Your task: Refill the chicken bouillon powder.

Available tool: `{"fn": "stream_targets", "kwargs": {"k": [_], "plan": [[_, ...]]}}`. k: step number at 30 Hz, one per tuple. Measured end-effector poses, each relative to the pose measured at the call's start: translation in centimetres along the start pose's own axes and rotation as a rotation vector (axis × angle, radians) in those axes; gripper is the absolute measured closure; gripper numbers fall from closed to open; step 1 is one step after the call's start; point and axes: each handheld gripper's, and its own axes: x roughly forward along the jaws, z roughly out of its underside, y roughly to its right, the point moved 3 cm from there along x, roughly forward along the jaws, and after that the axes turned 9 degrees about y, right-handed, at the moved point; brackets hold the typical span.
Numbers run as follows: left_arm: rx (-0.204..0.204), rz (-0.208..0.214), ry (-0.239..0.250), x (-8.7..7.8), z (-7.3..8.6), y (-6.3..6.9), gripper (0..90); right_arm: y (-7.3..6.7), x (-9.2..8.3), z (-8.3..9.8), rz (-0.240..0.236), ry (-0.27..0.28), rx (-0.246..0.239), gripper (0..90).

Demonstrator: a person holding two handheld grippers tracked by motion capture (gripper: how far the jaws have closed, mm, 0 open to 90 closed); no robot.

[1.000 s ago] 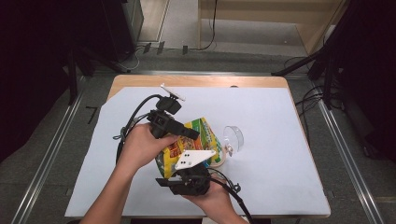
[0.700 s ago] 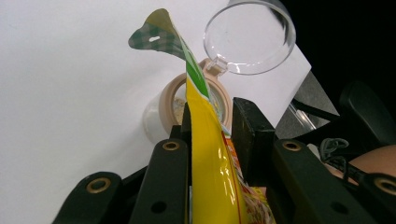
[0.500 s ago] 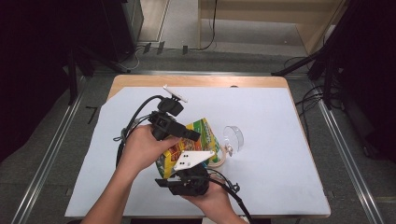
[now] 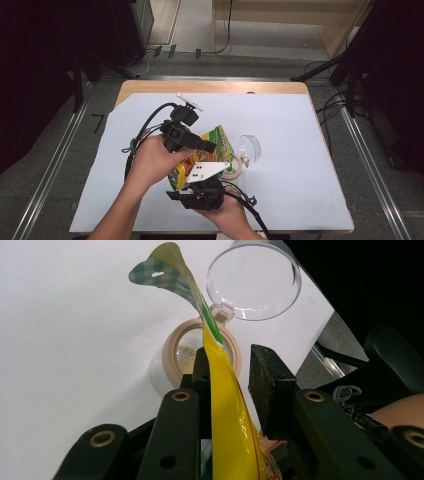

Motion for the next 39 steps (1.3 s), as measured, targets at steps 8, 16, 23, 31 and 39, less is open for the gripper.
{"fn": "stream_targets", "kwargs": {"k": [8,16,23,31,39], "plan": [[-0.001,0.004,-0.002,0.01,-0.02,-0.26,73.8,0.08,-0.03,-0.05,0.001,-0.001,-0.005,71.9],[-0.005,0.006,0.000,0.03,-0.03,-0.34,73.5,0.05,-0.08,-0.09,-0.001,-0.004,-0.001,71.8],[-0.012,0.013,0.002,0.03,-0.02,-0.45,73.6,0.01,-0.11,-0.12,-0.002,-0.005,0.000,71.9],[-0.025,0.025,0.001,0.02,-0.02,-0.57,73.8,-0.02,-0.11,-0.13,-0.002,-0.007,-0.004,71.9],[-0.032,0.025,0.005,-0.02,-0.02,-0.69,73.7,-0.09,-0.15,-0.22,-0.004,-0.004,-0.006,71.9]]}}
